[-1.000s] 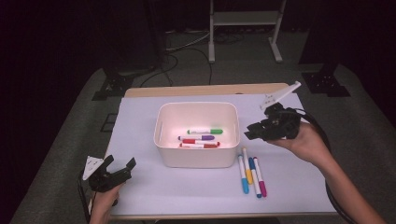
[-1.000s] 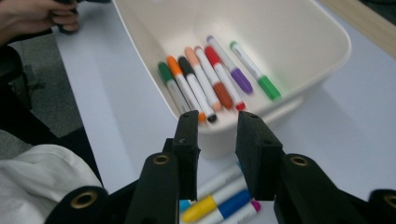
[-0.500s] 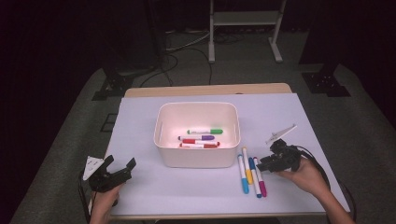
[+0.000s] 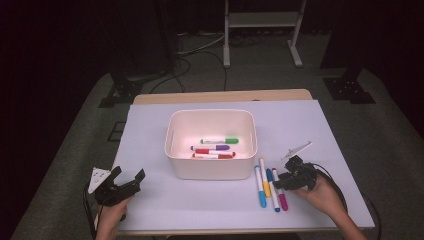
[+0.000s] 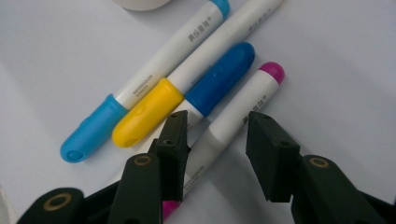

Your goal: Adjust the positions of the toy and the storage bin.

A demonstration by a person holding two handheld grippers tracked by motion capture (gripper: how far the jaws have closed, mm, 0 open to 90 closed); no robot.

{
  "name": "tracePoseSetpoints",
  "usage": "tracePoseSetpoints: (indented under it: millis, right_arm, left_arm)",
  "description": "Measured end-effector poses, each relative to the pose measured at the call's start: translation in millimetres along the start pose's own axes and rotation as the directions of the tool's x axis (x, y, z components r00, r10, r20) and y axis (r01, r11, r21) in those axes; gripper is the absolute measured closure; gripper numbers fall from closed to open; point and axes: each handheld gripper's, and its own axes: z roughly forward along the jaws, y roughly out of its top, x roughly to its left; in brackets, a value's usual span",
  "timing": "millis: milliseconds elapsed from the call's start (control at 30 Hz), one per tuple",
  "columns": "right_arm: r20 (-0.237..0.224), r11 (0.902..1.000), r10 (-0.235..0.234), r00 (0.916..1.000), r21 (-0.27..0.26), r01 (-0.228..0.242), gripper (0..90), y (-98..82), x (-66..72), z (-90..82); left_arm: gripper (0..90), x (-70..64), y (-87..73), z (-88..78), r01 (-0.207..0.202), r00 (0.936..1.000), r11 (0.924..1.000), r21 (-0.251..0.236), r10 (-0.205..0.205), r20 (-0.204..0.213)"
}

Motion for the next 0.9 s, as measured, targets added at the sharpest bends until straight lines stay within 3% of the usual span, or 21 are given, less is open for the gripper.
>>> tracePoseSetpoints:
  millis: [200,467,700,900]
  right_arm:
    - [0.108,0.9994,-0.013,0.9941,0.032,0.009,59.7,-6.6,-5.2,-4.7]
    - [0.176,0.9989,0.008,0.9844,0.044,-0.016,63.6,-24.1,-15.9,-15.8]
    - [0.194,0.9990,-0.014,0.9809,0.044,0.006,75.2,-29.1,-19.3,-18.6]
    - [0.181,0.9984,-0.007,0.9834,0.057,-0.003,75.4,-26.6,-23.7,-21.0]
  left_arm:
    - [3.2,0.1,-0.1,0.1,0.001,1.0000,1.0000,0.000,-0.001,0.001]
    - [3.2,-1.5,-0.2,1.4,0.002,1.0000,1.0000,0.002,-0.002,0.004]
    - [3.2,-1.9,-0.2,1.2,0.002,1.0000,1.0000,0.002,-0.002,0.004]
    - [3.2,-1.3,-0.1,1.0,0.003,1.0000,1.0000,0.001,-0.003,0.003]
